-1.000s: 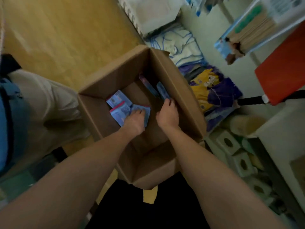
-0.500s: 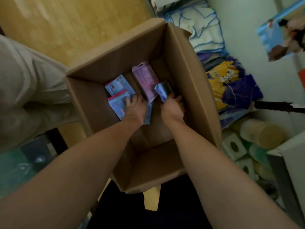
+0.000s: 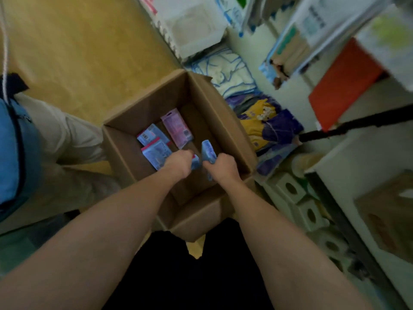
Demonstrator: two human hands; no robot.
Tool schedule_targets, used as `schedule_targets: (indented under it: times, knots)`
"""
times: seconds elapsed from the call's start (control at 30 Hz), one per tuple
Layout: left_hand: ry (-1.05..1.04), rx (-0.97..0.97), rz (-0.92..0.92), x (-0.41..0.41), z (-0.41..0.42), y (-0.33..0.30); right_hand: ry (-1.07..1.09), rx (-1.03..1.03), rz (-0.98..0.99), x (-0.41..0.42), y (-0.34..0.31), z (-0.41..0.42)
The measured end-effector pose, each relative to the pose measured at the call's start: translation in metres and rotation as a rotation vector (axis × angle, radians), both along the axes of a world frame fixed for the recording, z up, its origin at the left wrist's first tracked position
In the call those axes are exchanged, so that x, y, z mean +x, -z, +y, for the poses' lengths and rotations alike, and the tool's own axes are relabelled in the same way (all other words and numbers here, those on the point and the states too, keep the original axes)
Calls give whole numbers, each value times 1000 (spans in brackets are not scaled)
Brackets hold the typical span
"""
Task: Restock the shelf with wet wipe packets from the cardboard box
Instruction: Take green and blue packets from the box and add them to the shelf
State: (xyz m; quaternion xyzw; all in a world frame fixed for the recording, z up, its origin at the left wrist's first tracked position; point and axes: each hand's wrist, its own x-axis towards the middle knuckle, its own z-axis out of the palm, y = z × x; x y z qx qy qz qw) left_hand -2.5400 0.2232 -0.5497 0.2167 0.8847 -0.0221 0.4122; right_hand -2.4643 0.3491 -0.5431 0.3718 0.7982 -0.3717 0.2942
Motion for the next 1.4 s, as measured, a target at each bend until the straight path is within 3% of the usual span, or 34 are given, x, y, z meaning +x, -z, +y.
schedule_targets:
  times: [0.27,0.5,0.9,1.1,1.4]
  knots:
    - [208,203,54,32,38,-98,335,113,120,72,-102,19]
    - [555,224,89,116,109,-174,556,195,130,190,-168,50]
    - [1046,366,50,386,228,-279,960,387,259,474,-272,103]
    - [1173,461,77,540,272,-318,1030,477,243,638,-316,129]
    - [1267,585,113,680,317,-353,1137,585,293,788,-346,161]
